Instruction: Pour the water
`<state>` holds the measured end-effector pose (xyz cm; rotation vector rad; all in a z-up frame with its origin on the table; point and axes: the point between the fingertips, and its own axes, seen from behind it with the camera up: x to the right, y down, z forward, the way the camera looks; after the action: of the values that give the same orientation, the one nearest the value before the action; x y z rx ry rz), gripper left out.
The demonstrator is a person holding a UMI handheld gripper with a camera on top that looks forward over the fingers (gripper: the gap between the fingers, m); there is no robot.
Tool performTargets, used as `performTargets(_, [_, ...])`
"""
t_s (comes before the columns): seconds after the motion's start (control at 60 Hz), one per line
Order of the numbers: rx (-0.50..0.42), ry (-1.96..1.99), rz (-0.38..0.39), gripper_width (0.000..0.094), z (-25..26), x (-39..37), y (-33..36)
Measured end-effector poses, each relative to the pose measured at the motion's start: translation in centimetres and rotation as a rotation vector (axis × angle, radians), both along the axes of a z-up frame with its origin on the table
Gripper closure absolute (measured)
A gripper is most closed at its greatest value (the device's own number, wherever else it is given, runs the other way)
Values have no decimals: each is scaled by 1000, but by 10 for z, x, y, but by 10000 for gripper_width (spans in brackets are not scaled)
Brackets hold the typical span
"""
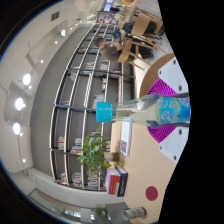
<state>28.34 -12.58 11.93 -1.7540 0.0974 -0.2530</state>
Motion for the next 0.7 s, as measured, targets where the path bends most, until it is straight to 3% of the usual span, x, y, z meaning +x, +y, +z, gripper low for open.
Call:
performTargets(0.2, [-65,-312,32,612,46,-70,24])
performTargets(0.467, [-154,-915,259,615,83,-243,68])
performTargets(0.7, [-224,-1415,413,610,63,-337,102])
